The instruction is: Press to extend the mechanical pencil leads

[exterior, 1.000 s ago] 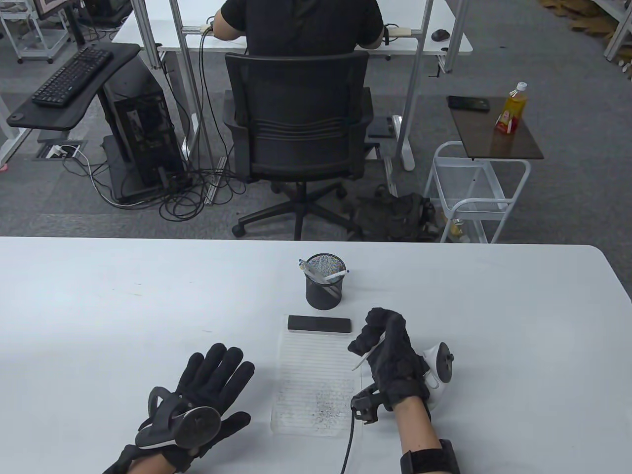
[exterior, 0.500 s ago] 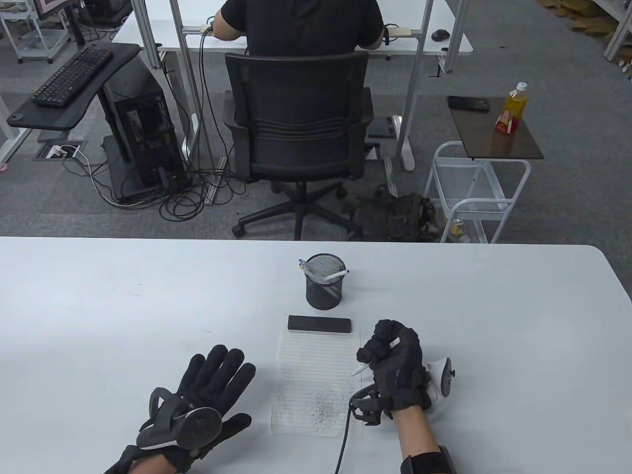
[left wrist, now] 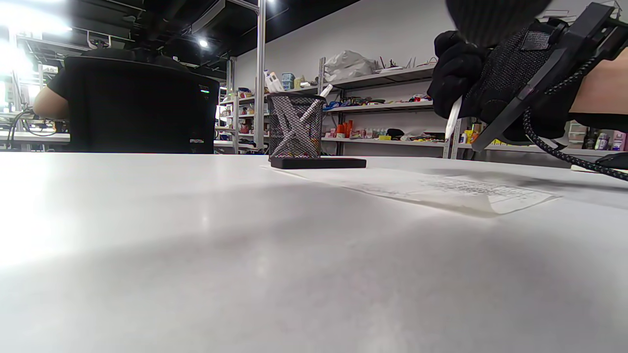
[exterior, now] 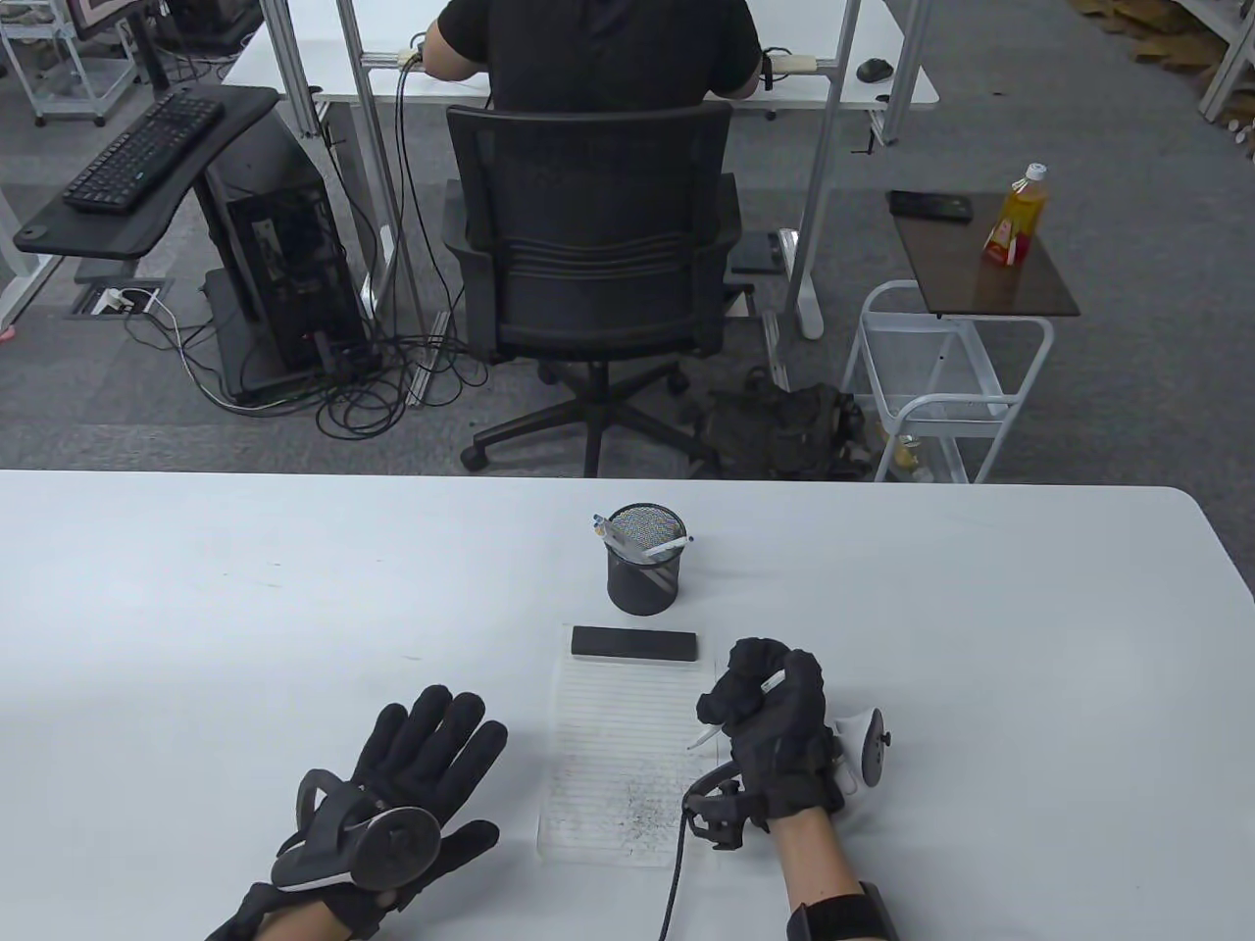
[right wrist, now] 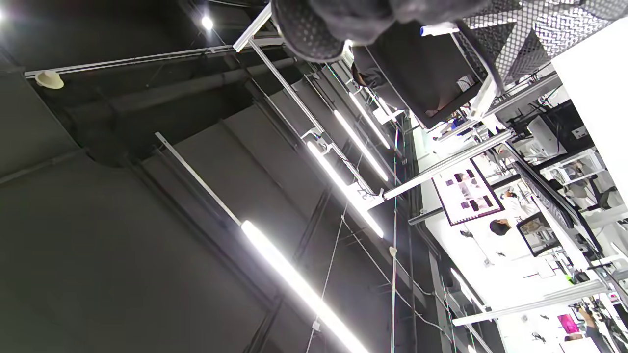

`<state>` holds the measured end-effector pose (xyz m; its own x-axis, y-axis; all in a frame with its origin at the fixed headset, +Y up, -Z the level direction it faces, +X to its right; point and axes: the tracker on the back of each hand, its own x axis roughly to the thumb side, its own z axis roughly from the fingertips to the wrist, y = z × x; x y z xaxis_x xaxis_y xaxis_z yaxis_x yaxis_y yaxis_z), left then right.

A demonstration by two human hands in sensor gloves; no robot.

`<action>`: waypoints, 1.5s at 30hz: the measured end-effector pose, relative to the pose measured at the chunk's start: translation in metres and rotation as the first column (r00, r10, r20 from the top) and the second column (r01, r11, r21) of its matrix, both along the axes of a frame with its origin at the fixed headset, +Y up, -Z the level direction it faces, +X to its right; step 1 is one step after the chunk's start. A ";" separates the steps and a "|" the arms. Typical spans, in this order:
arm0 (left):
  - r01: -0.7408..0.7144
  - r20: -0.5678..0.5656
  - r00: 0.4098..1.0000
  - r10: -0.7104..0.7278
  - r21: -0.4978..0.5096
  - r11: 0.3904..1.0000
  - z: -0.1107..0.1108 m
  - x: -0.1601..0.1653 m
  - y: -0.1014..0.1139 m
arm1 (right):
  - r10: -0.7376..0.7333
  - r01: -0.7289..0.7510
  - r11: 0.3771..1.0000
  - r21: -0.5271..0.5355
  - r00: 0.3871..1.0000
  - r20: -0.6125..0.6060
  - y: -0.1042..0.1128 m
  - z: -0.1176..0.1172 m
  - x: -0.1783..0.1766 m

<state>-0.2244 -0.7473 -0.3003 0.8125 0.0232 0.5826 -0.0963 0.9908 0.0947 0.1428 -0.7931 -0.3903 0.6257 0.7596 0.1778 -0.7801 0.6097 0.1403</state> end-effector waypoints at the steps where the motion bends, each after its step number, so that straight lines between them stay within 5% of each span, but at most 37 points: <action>1: 0.003 0.000 1.000 -0.003 -0.002 1.000 0.000 0.000 0.000 | 0.008 -0.008 1.000 0.007 1.000 0.008 0.000 0.000 0.000; 45: 0.004 0.007 1.000 -0.004 0.000 1.000 0.001 0.003 -0.001 | 0.213 -0.213 0.977 0.014 0.977 0.003 -0.010 0.002 -0.022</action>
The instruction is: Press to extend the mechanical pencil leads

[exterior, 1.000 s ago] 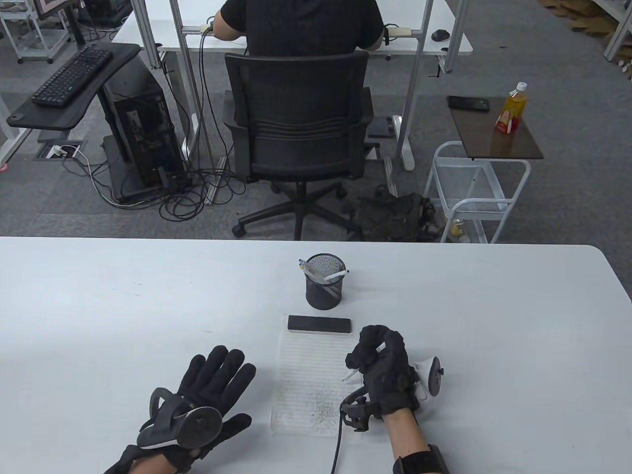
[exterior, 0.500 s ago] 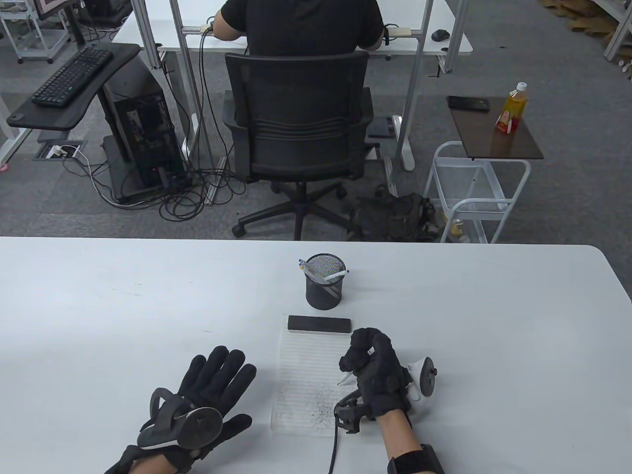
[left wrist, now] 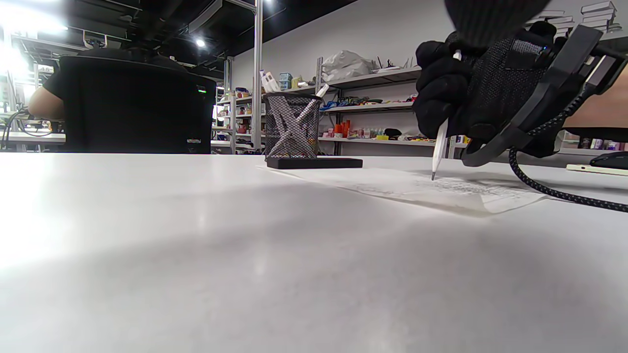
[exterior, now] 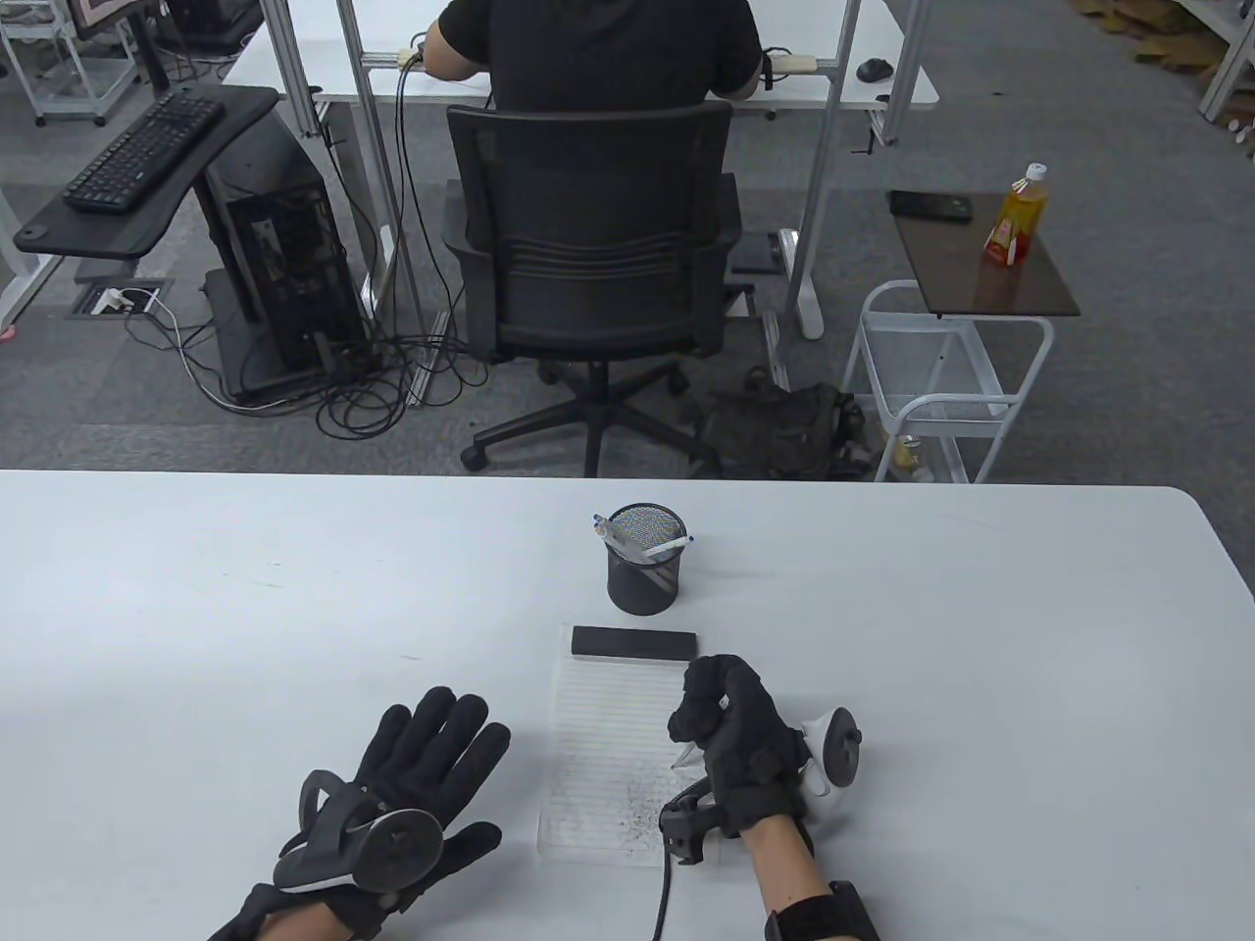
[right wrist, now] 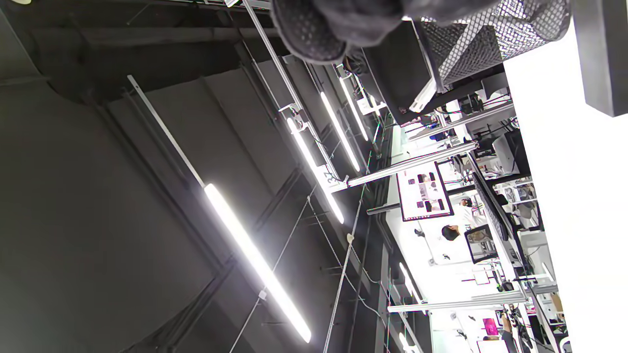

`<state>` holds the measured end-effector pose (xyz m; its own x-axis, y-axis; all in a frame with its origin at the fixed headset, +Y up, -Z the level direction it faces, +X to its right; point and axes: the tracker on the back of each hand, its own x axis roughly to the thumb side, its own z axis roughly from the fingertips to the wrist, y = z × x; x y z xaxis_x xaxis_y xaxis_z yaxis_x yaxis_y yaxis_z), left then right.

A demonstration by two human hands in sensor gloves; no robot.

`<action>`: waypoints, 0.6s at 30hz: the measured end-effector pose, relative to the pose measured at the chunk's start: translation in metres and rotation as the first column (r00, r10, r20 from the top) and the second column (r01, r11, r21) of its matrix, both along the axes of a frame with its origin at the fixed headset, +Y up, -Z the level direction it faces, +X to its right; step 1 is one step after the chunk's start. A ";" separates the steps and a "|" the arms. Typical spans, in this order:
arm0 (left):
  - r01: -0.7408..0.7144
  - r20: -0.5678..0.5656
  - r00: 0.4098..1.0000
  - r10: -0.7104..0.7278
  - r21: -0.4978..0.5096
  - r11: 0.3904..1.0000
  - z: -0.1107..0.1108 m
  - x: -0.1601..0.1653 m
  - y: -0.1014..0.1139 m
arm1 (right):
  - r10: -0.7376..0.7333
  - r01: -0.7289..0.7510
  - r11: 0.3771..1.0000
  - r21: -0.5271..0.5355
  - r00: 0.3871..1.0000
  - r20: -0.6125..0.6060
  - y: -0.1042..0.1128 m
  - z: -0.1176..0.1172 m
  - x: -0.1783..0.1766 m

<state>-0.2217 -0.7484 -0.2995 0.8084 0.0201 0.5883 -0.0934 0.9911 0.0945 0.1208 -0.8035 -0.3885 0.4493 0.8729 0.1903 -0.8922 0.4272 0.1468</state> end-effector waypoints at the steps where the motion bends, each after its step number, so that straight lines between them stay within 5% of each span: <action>1: 0.001 0.000 1.000 -0.001 0.000 1.000 0.000 0.000 0.000 | 0.001 -0.001 1.000 0.001 1.000 0.001 0.000 0.000 0.000; 18: 0.001 0.000 1.000 -0.001 -0.004 1.000 -0.001 0.000 -0.001 | 0.021 -0.021 1.000 0.000 1.000 -0.007 -0.002 -0.002 -0.004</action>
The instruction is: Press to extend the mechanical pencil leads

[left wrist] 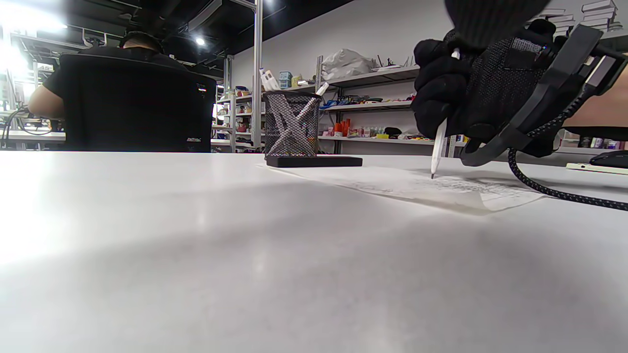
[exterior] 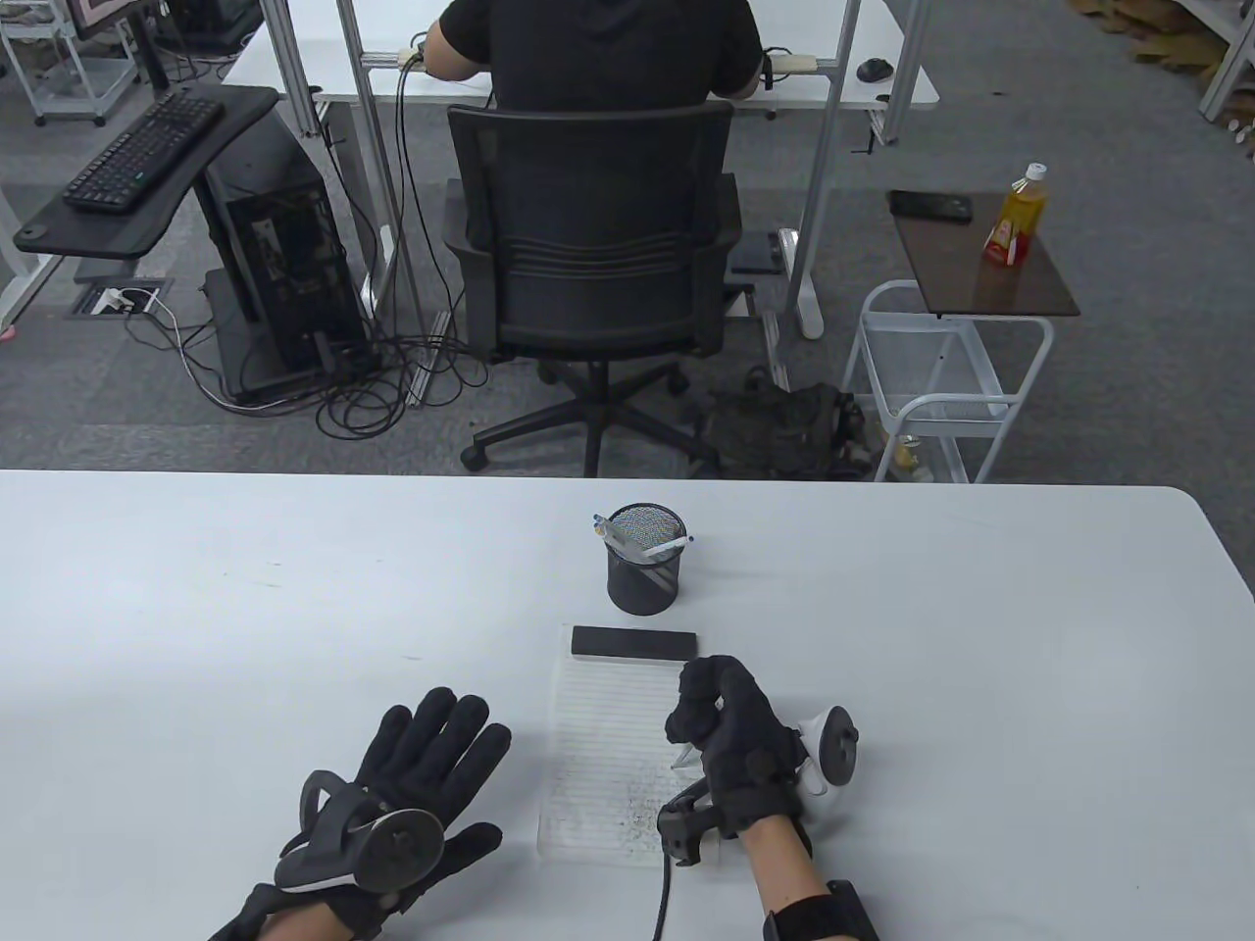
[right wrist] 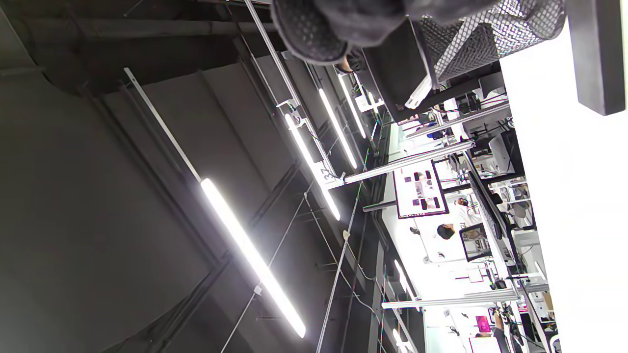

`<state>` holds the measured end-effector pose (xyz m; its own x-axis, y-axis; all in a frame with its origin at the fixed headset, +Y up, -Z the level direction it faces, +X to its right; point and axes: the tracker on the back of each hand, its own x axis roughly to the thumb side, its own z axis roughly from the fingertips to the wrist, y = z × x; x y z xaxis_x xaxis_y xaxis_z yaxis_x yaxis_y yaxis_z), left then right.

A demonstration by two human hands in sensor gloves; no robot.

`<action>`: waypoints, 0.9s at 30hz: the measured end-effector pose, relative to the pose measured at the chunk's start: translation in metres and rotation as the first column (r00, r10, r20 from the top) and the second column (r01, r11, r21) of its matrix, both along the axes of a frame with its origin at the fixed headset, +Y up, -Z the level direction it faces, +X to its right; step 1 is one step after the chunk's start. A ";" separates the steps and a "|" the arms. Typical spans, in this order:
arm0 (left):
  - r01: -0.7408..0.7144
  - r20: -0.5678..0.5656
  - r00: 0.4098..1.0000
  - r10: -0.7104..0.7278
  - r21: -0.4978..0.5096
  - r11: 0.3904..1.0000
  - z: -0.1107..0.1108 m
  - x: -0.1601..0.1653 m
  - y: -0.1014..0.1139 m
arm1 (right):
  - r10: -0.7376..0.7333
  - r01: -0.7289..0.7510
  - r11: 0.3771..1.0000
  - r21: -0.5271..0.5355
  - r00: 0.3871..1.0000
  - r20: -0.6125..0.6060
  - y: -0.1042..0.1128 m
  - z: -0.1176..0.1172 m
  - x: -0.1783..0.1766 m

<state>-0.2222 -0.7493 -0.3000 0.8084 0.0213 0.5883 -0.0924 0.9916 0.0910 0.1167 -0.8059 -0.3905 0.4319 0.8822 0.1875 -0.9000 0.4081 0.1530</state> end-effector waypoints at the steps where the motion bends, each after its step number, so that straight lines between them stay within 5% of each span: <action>1: 0.001 0.000 1.000 -0.001 0.000 1.000 0.000 0.000 0.000 | 0.000 0.000 1.000 -0.001 1.000 0.001 0.000 0.000 0.000; 11: 0.000 0.000 1.000 0.000 -0.001 1.000 0.000 0.000 0.000 | -0.025 0.026 0.999 0.024 0.999 -0.029 0.008 0.002 0.000; 16: 0.002 -0.002 1.000 -0.002 0.001 1.000 0.000 -0.001 0.000 | -0.003 0.011 0.999 0.047 0.987 -0.159 0.031 0.001 0.006; 20: 0.005 0.002 1.000 -0.005 0.004 1.000 0.000 0.000 0.000 | 0.304 -0.304 0.952 0.019 0.940 -0.154 0.055 -0.003 0.022; 23: 0.003 0.003 1.000 -0.003 0.008 1.000 0.000 0.000 0.000 | 0.633 -0.634 0.772 0.044 0.761 -0.143 0.074 -0.008 0.031; 27: 0.014 0.003 1.000 -0.014 0.000 1.000 0.000 0.000 -0.002 | 0.902 -0.920 0.390 0.053 0.369 -0.222 0.081 -0.013 0.034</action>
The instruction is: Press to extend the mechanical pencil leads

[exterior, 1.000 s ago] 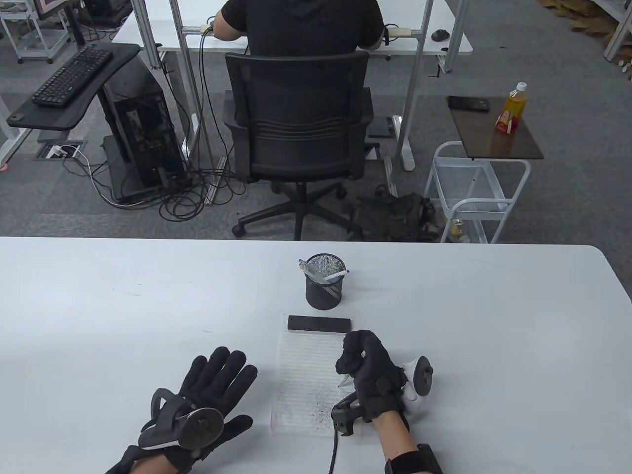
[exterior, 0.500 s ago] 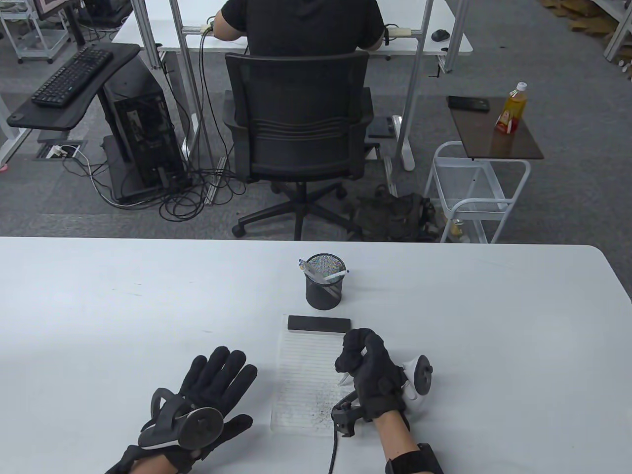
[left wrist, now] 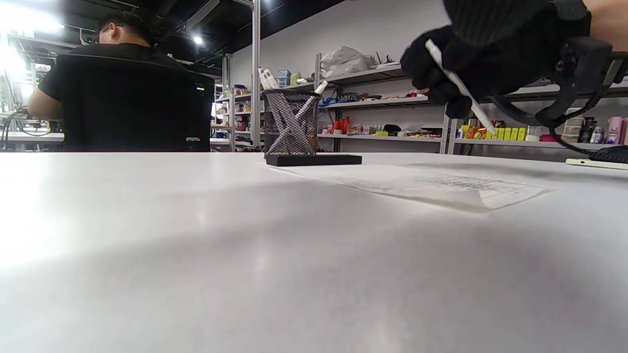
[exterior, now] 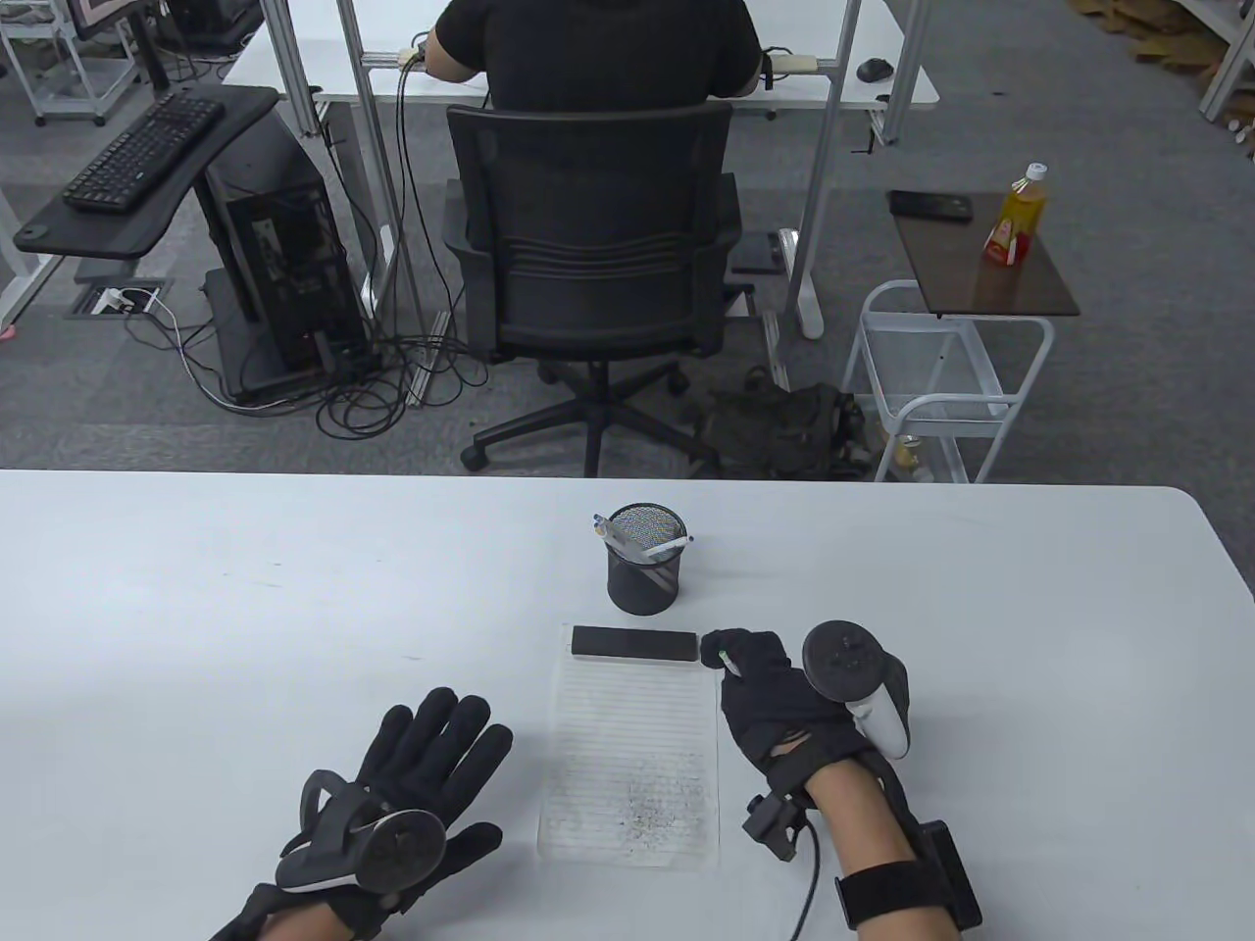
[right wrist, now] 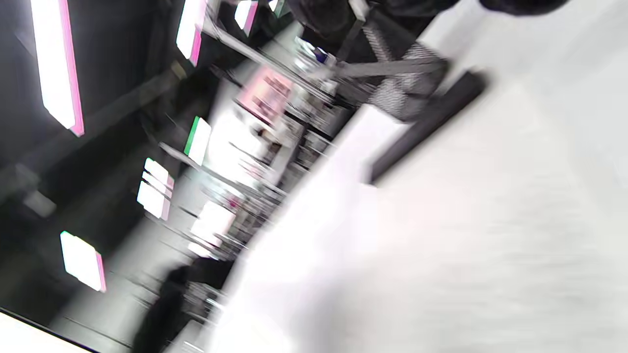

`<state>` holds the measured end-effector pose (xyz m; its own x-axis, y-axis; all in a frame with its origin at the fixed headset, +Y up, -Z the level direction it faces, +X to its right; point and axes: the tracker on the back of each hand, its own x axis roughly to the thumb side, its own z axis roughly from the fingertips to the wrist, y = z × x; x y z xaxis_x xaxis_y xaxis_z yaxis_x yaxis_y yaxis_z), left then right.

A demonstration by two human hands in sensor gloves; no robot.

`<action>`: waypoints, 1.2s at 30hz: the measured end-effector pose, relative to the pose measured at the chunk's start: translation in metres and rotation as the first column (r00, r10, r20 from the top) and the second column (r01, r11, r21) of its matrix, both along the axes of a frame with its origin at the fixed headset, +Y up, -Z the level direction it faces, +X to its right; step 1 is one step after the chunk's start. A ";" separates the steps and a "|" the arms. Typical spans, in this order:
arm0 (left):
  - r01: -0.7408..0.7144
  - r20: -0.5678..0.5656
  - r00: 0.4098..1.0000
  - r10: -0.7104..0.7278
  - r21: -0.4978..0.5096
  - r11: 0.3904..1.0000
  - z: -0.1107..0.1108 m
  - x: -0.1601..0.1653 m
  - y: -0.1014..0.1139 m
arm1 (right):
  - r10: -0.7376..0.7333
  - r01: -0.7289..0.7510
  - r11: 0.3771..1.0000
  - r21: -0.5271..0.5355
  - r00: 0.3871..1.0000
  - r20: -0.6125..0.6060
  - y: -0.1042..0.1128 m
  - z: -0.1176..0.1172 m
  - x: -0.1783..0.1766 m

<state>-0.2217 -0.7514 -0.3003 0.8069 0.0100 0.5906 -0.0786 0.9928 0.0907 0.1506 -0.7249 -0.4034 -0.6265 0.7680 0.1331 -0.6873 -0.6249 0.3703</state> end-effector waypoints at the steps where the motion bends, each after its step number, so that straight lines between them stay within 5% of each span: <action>1: 0.000 0.000 1.000 0.000 0.000 1.000 0.000 0.000 0.000 | 0.065 -0.065 0.998 -0.008 0.998 -0.008 -0.001 -0.001 0.000; 8: -0.003 -0.003 1.000 0.003 0.002 1.000 0.000 0.000 0.001 | 0.408 -0.407 0.913 0.024 0.912 -0.036 -0.028 -0.014 0.000; 14: 0.001 -0.001 1.000 -0.001 -0.001 1.000 0.000 0.000 0.000 | 0.685 -0.663 0.724 0.190 0.722 -0.091 -0.040 -0.019 -0.013; 36: 0.003 -0.015 1.000 -0.003 -0.008 1.000 -0.002 -0.003 -0.001 | 0.769 -0.694 0.602 0.395 0.638 -0.051 -0.042 -0.017 -0.025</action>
